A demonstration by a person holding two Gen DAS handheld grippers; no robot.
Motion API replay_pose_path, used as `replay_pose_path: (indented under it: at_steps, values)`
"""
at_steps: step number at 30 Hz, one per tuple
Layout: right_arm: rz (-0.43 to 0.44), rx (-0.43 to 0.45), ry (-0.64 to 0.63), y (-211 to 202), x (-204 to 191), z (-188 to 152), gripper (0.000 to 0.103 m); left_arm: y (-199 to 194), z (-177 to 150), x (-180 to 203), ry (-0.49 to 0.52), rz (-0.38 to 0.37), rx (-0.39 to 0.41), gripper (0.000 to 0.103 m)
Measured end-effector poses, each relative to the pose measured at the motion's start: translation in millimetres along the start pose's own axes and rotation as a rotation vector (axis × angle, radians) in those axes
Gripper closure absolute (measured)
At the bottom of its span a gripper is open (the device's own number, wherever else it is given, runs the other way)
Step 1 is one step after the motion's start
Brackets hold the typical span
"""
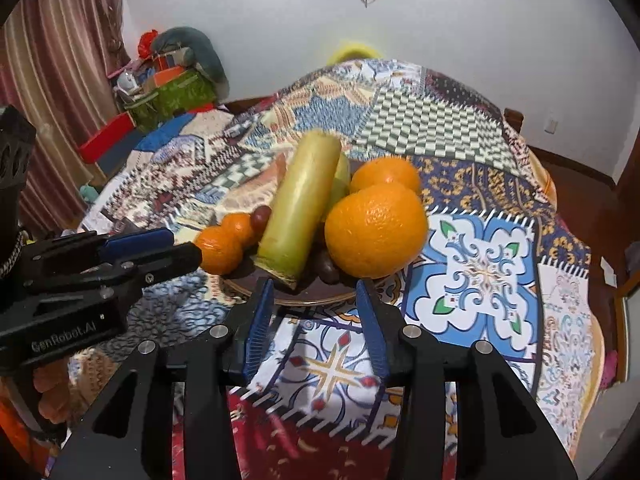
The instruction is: Organize fruits
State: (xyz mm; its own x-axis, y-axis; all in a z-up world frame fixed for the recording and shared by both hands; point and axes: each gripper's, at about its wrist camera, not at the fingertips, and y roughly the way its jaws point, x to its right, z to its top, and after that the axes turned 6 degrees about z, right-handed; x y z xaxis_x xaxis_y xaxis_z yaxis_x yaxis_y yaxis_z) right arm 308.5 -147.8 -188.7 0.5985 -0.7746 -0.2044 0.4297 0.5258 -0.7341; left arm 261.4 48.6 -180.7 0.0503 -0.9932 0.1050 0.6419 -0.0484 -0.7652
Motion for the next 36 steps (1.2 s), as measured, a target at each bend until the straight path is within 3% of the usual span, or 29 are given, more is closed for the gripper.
replay_pose_path:
  at_steps: [10, 17, 21, 30, 36]
  values:
    - [-0.003, 0.28, -0.059, -115, -36, 21, 0.064, -116, 13, 17, 0.029, 0.026, 0.252, 0.066]
    - [-0.025, 0.459, -0.08, -185, -63, 15, 0.064, -197, 6, 33, 0.056, 0.051, 0.423, 0.066]
    - [-0.037, 0.528, -0.102, -213, -78, 9, 0.064, -234, -1, 37, 0.045, 0.048, 0.508, 0.057]
    - [-0.064, 0.632, -0.13, -238, -100, 0, 0.042, -289, -19, 42, 0.039, 0.073, 0.649, 0.04]
    - [-0.11, 0.676, -0.134, -239, -106, 1, 0.02, -299, -26, 41, 0.042, 0.073, 0.679, 0.022]
